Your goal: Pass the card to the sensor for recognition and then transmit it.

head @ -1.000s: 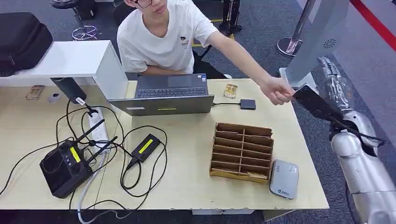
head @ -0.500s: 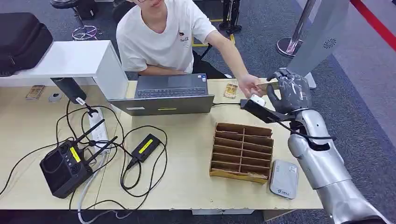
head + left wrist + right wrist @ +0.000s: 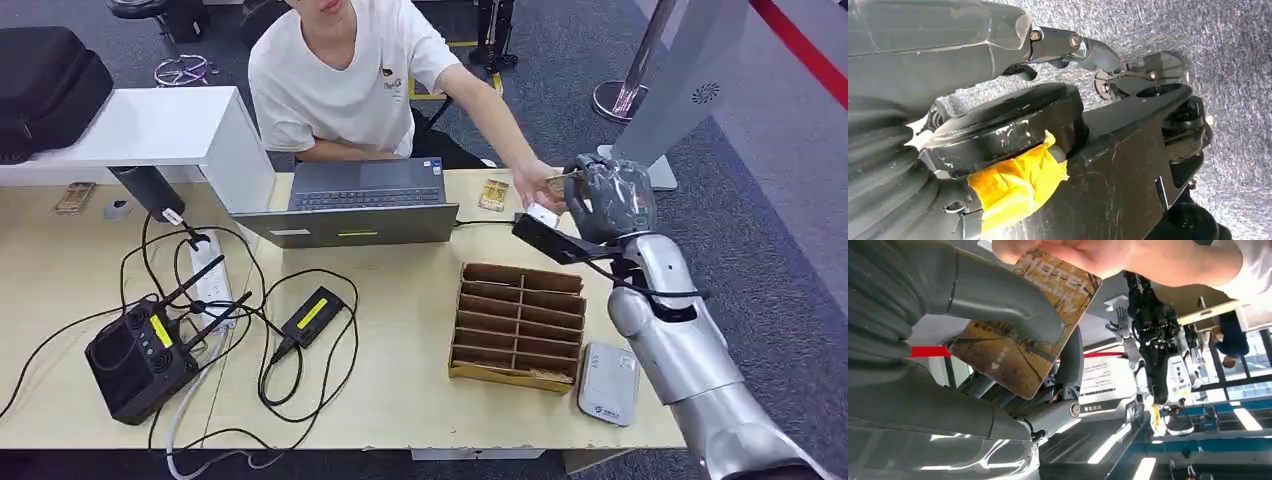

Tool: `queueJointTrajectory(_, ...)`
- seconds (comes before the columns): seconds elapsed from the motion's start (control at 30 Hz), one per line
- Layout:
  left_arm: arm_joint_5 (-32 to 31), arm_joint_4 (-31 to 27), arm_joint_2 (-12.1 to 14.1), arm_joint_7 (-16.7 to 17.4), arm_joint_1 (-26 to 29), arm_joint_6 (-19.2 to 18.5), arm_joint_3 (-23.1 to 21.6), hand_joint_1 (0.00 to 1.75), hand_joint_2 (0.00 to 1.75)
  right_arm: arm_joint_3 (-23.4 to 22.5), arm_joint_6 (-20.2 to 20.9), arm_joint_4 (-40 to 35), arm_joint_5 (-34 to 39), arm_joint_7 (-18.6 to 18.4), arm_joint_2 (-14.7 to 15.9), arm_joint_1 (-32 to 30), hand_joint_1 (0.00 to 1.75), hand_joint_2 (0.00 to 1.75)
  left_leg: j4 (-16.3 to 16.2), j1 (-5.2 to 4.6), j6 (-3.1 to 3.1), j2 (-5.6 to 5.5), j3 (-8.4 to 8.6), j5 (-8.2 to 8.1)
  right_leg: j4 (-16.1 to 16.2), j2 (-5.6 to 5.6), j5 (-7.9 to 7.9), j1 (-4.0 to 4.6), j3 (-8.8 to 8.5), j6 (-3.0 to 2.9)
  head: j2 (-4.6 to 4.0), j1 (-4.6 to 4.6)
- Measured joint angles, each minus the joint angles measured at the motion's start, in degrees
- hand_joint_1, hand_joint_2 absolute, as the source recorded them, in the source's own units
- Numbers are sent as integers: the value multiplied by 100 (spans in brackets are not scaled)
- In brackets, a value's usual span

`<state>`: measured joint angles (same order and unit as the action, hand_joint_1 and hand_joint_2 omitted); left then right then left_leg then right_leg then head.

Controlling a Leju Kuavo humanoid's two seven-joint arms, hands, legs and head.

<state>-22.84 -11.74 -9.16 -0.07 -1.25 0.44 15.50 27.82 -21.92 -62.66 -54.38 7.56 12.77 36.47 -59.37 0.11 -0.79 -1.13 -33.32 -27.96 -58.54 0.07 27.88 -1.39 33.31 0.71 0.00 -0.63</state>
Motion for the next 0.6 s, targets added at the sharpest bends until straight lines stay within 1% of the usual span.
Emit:
queueJointTrajectory(0.1, 4, 0, 0, -9, 0, 66, 0, 0, 175, 0, 0, -2, 0, 0, 0, -1, 175, 175, 0, 0, 0, 1, 0, 0, 0, 0, 0, 0, 1, 0, 0, 0)
queueJointTrajectory(0.3, -66, 0, 0, -245, 2, -52, 0, 0, 175, 0, -2, -9, -2, 37, 0, -4, 175, 175, 0, 0, 0, 1, 0, 0, 0, 1, 0, 0, 1, 0, 0, 0)
queueJointTrajectory(0.5, -63, 0, 0, -258, 3, 61, 2, 0, 175, -33, -29, -39, 0, 52, 0, -42, 175, 175, -1, 0, 0, 1, 2, 0, 1, 1, 0, 0, 1, 0, 0, 2)
queueJointTrajectory(0.6, -63, 0, 0, -247, 4, 59, 2, 0, 175, -87, -114, -159, 61, 77, 28, -121, 175, 175, -1, 0, 0, 1, 1, 0, 1, 1, 0, 0, 2, 0, 0, 2)
